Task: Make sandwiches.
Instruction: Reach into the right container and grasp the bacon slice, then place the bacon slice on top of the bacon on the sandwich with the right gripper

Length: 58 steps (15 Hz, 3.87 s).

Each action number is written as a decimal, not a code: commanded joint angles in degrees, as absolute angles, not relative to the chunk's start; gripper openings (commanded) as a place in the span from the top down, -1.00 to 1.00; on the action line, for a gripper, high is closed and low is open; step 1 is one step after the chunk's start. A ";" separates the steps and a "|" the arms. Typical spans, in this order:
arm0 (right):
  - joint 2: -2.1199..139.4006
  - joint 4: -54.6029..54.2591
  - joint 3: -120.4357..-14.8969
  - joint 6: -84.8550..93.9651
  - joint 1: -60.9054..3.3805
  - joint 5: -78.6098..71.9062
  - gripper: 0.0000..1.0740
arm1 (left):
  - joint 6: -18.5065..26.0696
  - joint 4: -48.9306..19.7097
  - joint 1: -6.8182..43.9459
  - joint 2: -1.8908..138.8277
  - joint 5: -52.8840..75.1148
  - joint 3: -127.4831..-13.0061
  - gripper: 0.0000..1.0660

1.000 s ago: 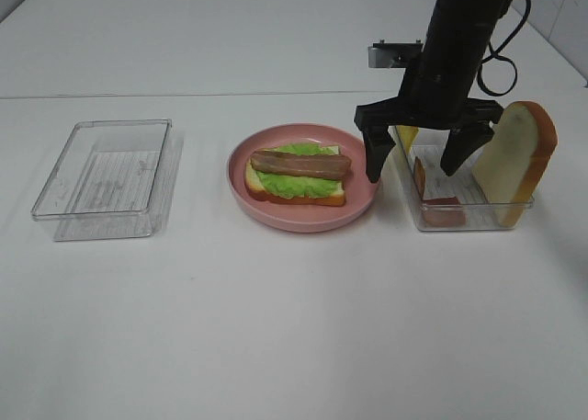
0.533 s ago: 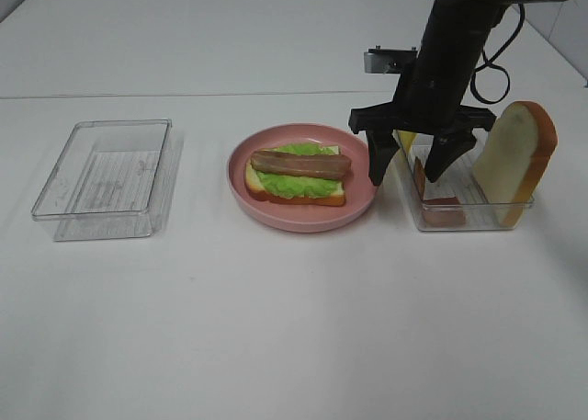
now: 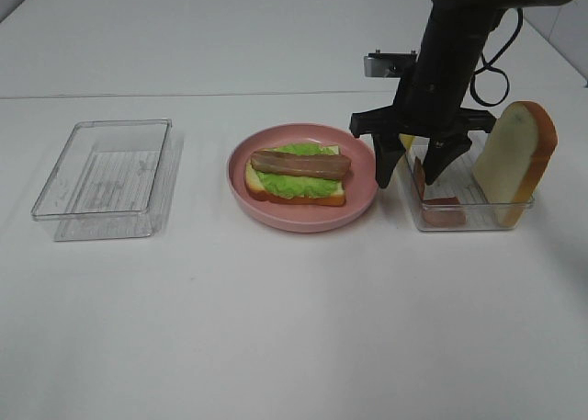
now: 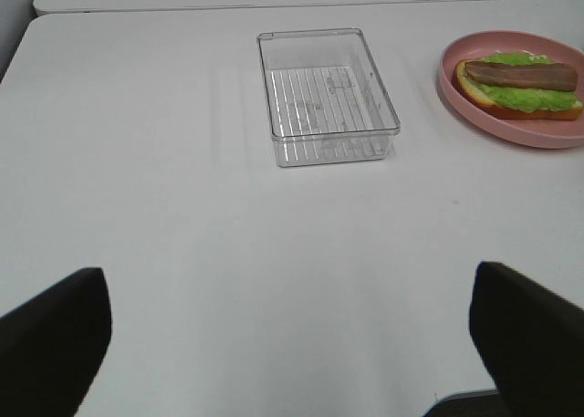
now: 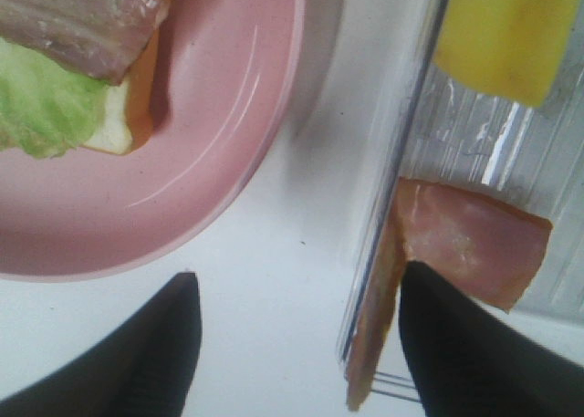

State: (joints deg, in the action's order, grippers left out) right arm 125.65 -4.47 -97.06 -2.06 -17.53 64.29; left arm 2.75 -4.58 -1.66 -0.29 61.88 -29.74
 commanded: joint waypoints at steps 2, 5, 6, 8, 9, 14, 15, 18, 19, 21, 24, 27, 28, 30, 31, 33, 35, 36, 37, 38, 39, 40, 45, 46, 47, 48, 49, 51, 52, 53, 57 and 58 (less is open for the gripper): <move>125.76 -4.41 -97.23 -1.38 -17.42 64.34 -0.18 | 2.35 -5.10 -1.89 -1.60 61.31 -29.56 -0.88; 125.76 -4.18 -97.23 -1.43 -17.42 64.57 0.04 | 2.35 -5.10 -1.89 -1.60 61.31 -29.56 -0.88; 125.76 -3.90 -97.23 -1.49 -17.42 64.57 0.14 | 2.35 -5.10 -1.89 -1.60 61.31 -29.56 -0.88; 125.76 -3.38 -97.23 -1.49 -17.42 64.69 0.29 | 2.35 -5.10 -1.89 -1.60 61.31 -29.56 -0.88; 125.76 -2.86 -97.23 -1.49 -17.42 64.69 0.38 | 2.35 -5.10 -1.89 -1.60 61.31 -29.56 -0.88; 125.76 -2.41 -97.23 -1.49 -17.42 64.69 0.84 | 2.35 -5.10 -1.89 -1.60 61.31 -29.56 -0.88; 125.76 -2.41 -97.23 -1.49 -17.42 65.03 0.97 | 2.35 -5.10 -1.89 -1.60 61.31 -29.56 -0.88; 125.76 -2.41 -97.23 -1.49 -17.42 66.29 1.00 | 2.35 -5.10 -1.89 -1.60 61.31 -29.56 -0.88; 125.76 -2.41 -97.23 -1.60 -17.42 66.29 1.00 | 2.35 -5.10 -1.89 -1.60 61.31 -29.56 -0.88; 125.19 -2.58 -97.23 -2.01 -17.42 66.58 1.00 | 2.35 -5.10 -1.89 -1.60 61.31 -29.56 -0.88; 120.95 -2.75 -97.35 -3.44 -17.42 67.32 1.00 | 2.35 -5.10 -1.89 -1.60 61.31 -29.56 -0.88; 116.31 -3.09 -97.40 -3.44 -17.42 68.81 1.00 | 2.35 -5.10 -1.89 -1.60 61.31 -29.56 -0.88; 113.56 -4.81 -97.40 -3.44 -17.42 68.35 1.00 | 2.35 -5.10 -1.89 -1.60 61.31 -29.56 -0.88; 111.33 -11.97 -97.63 -1.49 -17.48 67.09 1.00 | 2.35 -5.10 -1.89 -1.60 61.31 -29.56 -0.88; 111.15 -14.09 -97.63 0.00 -17.48 66.92 1.00 | 2.35 -5.16 -1.89 -1.60 61.31 -29.56 -0.88; 111.15 -26.36 -97.63 6.47 -17.59 63.60 1.00 | 2.35 -5.33 -1.89 -1.60 61.31 -29.56 -0.88; 111.33 -33.35 -97.63 8.88 -17.59 57.18 1.00 | 2.35 -5.33 -1.89 -1.60 61.31 -29.56 -0.88; 111.96 -37.30 -97.63 10.83 -18.22 53.23 1.00 | 2.35 -5.33 -1.89 -1.60 61.31 -29.56 -0.88; 112.76 -38.39 -97.63 11.57 -19.25 51.51 1.00 | 2.35 -5.39 -1.89 -1.60 61.31 -29.56 -0.88; 113.04 -38.56 -97.63 11.69 -19.48 50.71 1.00 | 2.35 -5.39 -1.89 -1.60 61.31 -29.56 -0.88; 114.13 -38.73 -97.63 11.86 -20.63 49.33 1.00 | 2.35 -5.39 -1.89 -1.60 61.31 -29.56 -0.88; 115.85 -38.90 -97.63 11.86 -21.89 47.67 1.00 | 2.35 -5.39 -1.89 -1.60 61.31 -29.56 -0.88; 121.98 -44.52 -97.63 14.55 -24.12 42.57 1.00 | 2.35 -5.39 -1.89 -1.60 61.31 -29.56 -0.88; 122.67 -45.26 -97.63 14.84 -24.12 42.51 1.00 | 2.35 -5.39 -1.89 -1.60 61.31 -29.56 -0.88; 123.76 -46.01 -97.63 14.90 -24.12 42.17 1.00 | 2.35 -5.39 -1.89 -1.60 61.31 -29.56 -0.88; 124.85 -46.81 -97.63 14.90 -24.12 42.17 1.00 | 2.35 -5.39 -1.89 -1.60 61.31 -29.56 -0.88; 125.08 -46.81 -97.63 15.24 -24.12 42.06 1.00 | 2.35 -5.39 -1.89 -1.60 61.31 -29.56 -0.88; 125.13 -45.89 -97.63 15.87 -24.12 41.65 1.00 | 2.35 -5.39 -1.89 -1.60 61.31 -29.56 -0.88; 125.13 -42.97 -97.63 16.33 -24.01 41.20 1.00 | 2.35 -5.39 -1.89 -1.60 61.31 -29.56 -0.88; 125.13 -39.53 -97.63 15.76 -23.95 40.91 1.00 | 2.35 -5.39 -1.89 -1.60 61.31 -29.56 -0.88; 125.13 -22.12 -97.63 6.42 -23.95 40.91 1.00 | 2.35 -5.39 -1.89 -1.60 61.31 -29.56 -0.88; 125.13 -18.51 -97.63 4.58 -23.95 40.91 1.00 | 2.35 -5.39 -1.89 -1.60 61.31 -29.56 -0.88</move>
State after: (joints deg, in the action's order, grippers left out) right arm 125.08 -21.89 -97.23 6.42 -24.06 40.97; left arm 2.75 -4.87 -1.66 -0.29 61.88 -29.74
